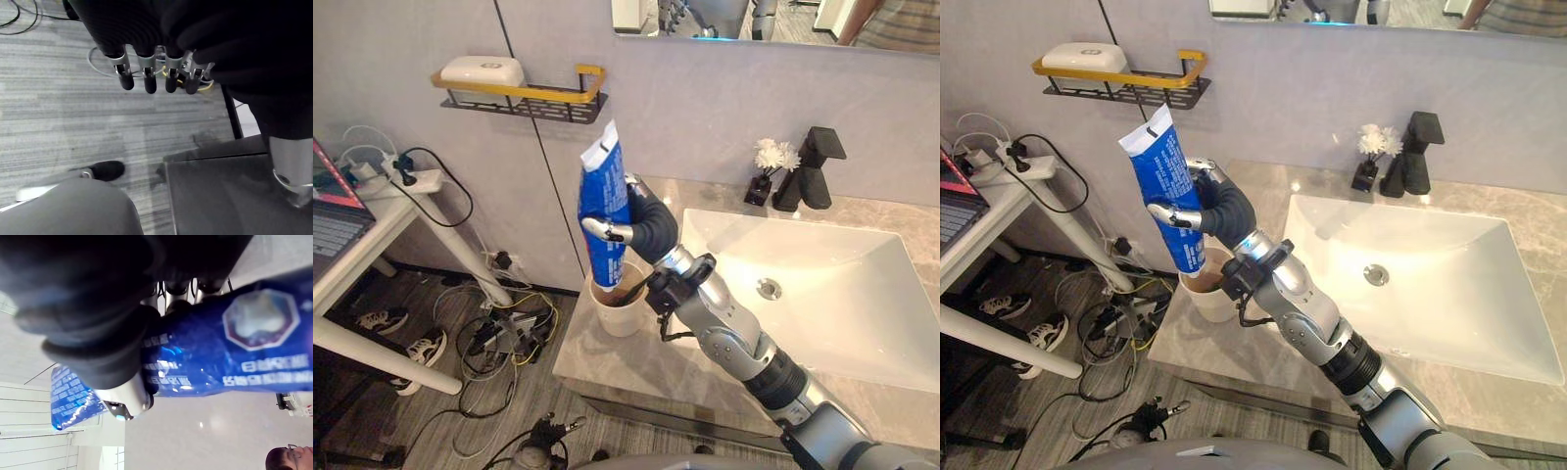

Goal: Organize washtable

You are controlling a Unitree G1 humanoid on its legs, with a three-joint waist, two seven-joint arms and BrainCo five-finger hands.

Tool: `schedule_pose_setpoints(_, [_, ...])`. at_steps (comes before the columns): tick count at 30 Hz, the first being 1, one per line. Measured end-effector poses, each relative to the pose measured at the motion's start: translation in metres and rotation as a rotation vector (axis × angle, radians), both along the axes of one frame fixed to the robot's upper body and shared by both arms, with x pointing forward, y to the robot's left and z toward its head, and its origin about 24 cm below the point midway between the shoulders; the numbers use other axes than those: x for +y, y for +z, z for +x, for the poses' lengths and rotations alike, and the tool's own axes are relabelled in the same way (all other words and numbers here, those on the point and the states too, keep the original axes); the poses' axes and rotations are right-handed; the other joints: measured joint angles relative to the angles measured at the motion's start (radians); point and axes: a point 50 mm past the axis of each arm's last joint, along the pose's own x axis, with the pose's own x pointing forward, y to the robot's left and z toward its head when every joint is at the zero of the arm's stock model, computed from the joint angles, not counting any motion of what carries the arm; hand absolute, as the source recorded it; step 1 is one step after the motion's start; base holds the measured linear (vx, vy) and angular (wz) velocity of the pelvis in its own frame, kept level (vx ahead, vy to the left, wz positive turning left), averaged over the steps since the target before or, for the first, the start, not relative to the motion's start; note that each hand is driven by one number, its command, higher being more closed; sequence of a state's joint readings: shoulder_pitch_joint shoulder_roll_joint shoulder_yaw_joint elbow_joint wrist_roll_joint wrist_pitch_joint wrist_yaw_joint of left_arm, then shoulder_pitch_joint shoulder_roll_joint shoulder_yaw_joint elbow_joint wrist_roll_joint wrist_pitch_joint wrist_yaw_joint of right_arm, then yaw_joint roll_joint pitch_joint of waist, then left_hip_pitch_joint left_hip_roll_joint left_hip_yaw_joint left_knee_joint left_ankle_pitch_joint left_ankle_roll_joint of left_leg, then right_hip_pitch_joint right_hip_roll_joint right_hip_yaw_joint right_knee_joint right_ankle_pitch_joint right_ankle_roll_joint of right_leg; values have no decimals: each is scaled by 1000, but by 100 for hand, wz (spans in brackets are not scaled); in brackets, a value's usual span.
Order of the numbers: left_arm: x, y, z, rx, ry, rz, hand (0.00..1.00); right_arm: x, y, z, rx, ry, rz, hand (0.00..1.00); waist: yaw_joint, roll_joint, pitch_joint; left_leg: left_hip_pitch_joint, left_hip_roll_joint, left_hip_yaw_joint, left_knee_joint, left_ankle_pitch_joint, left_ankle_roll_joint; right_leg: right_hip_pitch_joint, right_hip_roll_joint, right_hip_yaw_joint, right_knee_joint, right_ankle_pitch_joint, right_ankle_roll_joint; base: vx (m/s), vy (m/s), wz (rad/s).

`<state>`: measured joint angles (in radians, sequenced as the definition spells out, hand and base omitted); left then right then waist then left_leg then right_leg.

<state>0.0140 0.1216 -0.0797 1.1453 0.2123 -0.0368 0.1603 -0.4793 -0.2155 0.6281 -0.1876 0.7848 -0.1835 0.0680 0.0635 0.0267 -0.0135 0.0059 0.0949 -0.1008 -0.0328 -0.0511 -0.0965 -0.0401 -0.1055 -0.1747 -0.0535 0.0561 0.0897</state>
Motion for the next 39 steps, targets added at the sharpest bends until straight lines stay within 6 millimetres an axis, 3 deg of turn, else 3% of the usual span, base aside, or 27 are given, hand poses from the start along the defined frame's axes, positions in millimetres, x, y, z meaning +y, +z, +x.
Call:
schedule_pose_setpoints(8, [-4, 0, 8, 19, -48, 17, 0, 1, -1, 0, -8, -13, -18, 100, 0, 5, 16, 1, 1, 0, 0, 0, 0, 1, 0, 0, 0, 0, 0, 0, 0, 0])
schedule_pose_setpoints(13, [-11, 1, 16, 9, -83, 10, 0, 2, -13, 7, 46, -38, -60, 100, -1, 3, 23, 1, 1, 2, -1, 0, 1, 1, 1, 1, 0, 0, 0, 0, 0, 0])
schedule_pose_setpoints(19, [-50, 0, 23, 18, -165, -51, 0, 11, -18, 3, 66, -13, -76, 100, -2, -1, 26, 2, 2, 10, -2, 0, 0, -2, 2, 5, -1, 0, 0, 1, -2, -1])
schedule_pose_setpoints(31, [-50, -1, 25, 29, -193, -55, 0, 14, -20, 2, 78, 2, -77, 100, -7, -1, 26, 2, 19, 17, -2, 0, 0, -2, 19, 7, -1, -2, -4, 0, 0, 0])
schedule_pose_setpoints(32, [-45, 0, 26, 23, -151, -70, 0, 12, -21, 2, 81, -2, -76, 100, -6, -1, 26, 2, 19, 17, -2, 0, 0, -2, 18, 7, -1, -2, -4, 8, 2, 4])
schedule_pose_setpoints(33, [-28, 1, 19, -17, -97, -79, 0, -2, -32, 4, 112, -65, -70, 100, 1, 3, 28, -3, 17, 14, 0, 1, -1, -4, 17, 4, -1, -3, -5, 3, 4, 5])
schedule_pose_setpoints(39, [-41, 2, 20, -44, -94, -103, 0, -1, -32, 3, 80, -77, -103, 100, 1, 6, 30, -16, 17, 6, 6, 1, -2, -11, 17, -2, 0, -4, -6, -4, -1, 4])
